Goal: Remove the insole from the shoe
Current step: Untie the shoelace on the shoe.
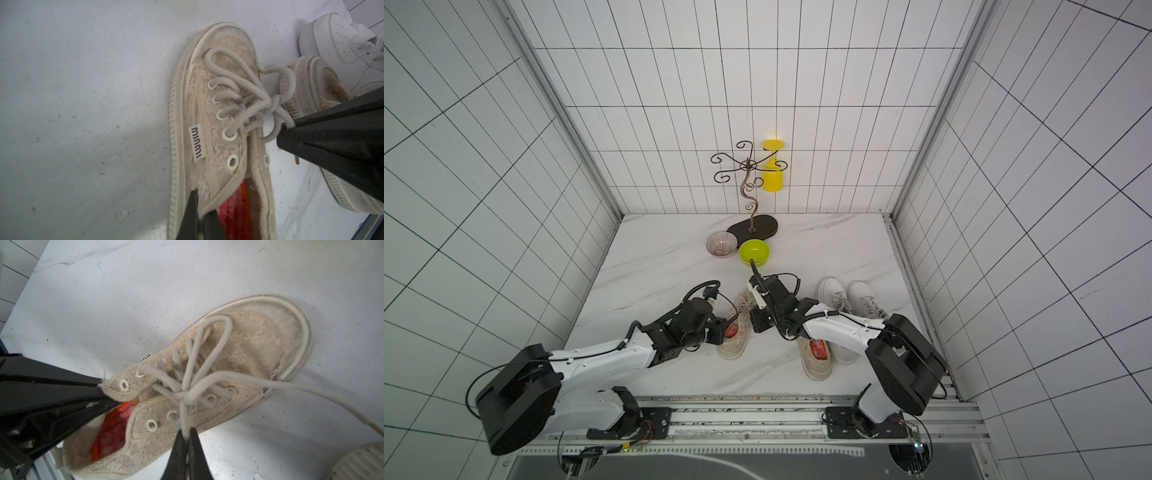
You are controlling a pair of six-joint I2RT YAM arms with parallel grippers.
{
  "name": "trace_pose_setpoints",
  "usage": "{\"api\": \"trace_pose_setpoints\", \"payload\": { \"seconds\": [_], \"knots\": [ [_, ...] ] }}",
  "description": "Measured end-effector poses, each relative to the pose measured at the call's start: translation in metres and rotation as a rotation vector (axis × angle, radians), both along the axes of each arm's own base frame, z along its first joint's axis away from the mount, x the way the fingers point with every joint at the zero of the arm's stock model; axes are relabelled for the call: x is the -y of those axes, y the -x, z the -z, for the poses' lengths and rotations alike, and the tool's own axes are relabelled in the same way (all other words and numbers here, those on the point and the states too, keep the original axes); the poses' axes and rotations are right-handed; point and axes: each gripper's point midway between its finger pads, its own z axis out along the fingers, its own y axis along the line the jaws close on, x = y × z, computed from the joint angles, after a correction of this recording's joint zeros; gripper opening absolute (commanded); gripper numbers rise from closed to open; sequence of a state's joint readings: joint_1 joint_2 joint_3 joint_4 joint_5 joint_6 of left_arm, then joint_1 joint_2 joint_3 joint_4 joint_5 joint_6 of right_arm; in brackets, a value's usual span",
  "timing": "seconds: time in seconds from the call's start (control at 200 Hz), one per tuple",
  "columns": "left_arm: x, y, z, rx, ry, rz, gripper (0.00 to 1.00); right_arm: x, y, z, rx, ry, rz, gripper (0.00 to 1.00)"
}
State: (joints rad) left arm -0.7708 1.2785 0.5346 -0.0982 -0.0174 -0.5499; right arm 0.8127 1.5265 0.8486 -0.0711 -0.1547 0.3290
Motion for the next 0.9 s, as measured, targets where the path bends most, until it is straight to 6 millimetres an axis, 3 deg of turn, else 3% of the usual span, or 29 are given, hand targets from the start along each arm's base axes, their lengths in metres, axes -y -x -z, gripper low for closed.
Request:
{"api": "trace_pose_setpoints", "payload": {
  "seconds": [0.135, 0.365, 0.46, 0.71, 0.9],
  "knots": [
    [-0.005, -0.002, 0.001, 0.001, -0.021, -0.034, 0.00, 0.011, -0.006, -0.005, 0.042, 0.038, 0.049, 0.00],
    [-0.012, -0.007, 0.001, 0.007, -0.040, -0.087, 0.00, 0.044, -0.022, -0.050, 0.183, 0.037, 0.208, 0.00],
    [-0.014, -0.007, 0.001, 0.006, -0.041, -0.100, 0.00, 0.063, -0.026, -0.059, 0.202, 0.025, 0.283, 0.00],
    [-0.020, -0.004, 0.000, -0.008, -0.050, -0.123, 0.00, 0.120, -0.046, -0.073, 0.210, 0.019, 0.503, 0.00],
    [-0.022, 0.000, -0.004, -0.016, -0.036, -0.132, 0.00, 0.156, -0.055, -0.069, 0.175, 0.039, 0.627, 0.00]
  ]
}}
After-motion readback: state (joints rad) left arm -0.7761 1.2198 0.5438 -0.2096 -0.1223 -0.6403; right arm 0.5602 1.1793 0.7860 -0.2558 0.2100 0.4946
